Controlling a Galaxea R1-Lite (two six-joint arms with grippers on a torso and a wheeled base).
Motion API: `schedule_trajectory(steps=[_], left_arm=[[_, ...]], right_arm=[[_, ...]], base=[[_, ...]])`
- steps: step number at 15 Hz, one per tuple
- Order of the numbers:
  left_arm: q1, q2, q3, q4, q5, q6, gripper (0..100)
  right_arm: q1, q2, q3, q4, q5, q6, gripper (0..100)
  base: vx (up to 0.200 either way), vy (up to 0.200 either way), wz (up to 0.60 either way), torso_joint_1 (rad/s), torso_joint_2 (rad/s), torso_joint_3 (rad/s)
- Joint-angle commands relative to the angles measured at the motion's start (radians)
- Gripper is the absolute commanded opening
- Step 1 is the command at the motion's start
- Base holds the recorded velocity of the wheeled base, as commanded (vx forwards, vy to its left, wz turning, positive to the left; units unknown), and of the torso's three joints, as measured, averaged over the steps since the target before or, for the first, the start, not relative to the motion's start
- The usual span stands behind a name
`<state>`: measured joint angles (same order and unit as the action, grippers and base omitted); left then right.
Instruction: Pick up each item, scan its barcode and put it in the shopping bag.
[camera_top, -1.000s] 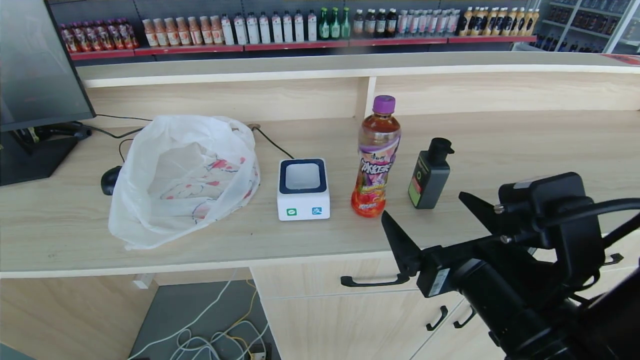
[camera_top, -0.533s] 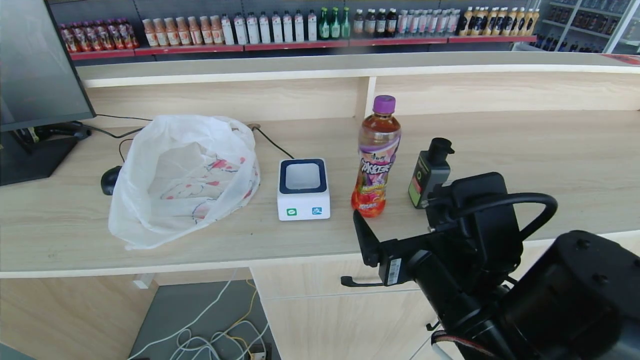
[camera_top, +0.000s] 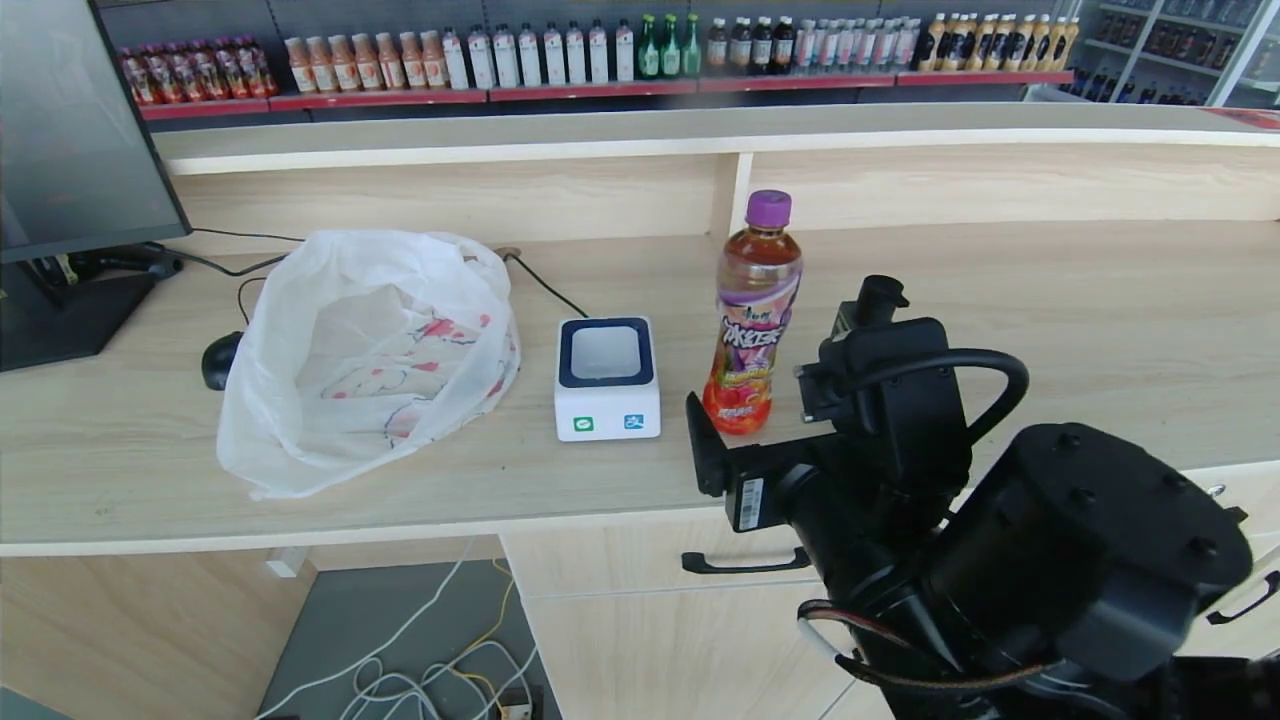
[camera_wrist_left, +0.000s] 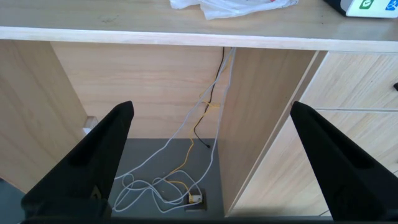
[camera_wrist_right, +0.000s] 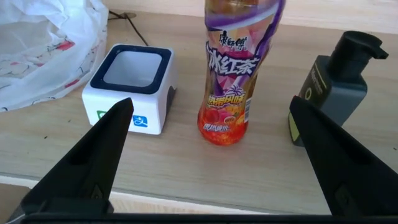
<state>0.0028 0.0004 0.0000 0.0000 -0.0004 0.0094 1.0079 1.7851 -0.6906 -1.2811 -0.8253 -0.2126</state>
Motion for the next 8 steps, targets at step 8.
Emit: schedule_trajectory(steps=[8], left_arm=[[0.0, 0.0, 0.0, 0.0, -0.001, 0.0, 100]], right_arm=[[-0.132, 0.05, -0.075, -0.018, 0.097, 0.03, 100]], base=[[0.0, 0.0, 0.0, 0.0, 0.0, 0.0]])
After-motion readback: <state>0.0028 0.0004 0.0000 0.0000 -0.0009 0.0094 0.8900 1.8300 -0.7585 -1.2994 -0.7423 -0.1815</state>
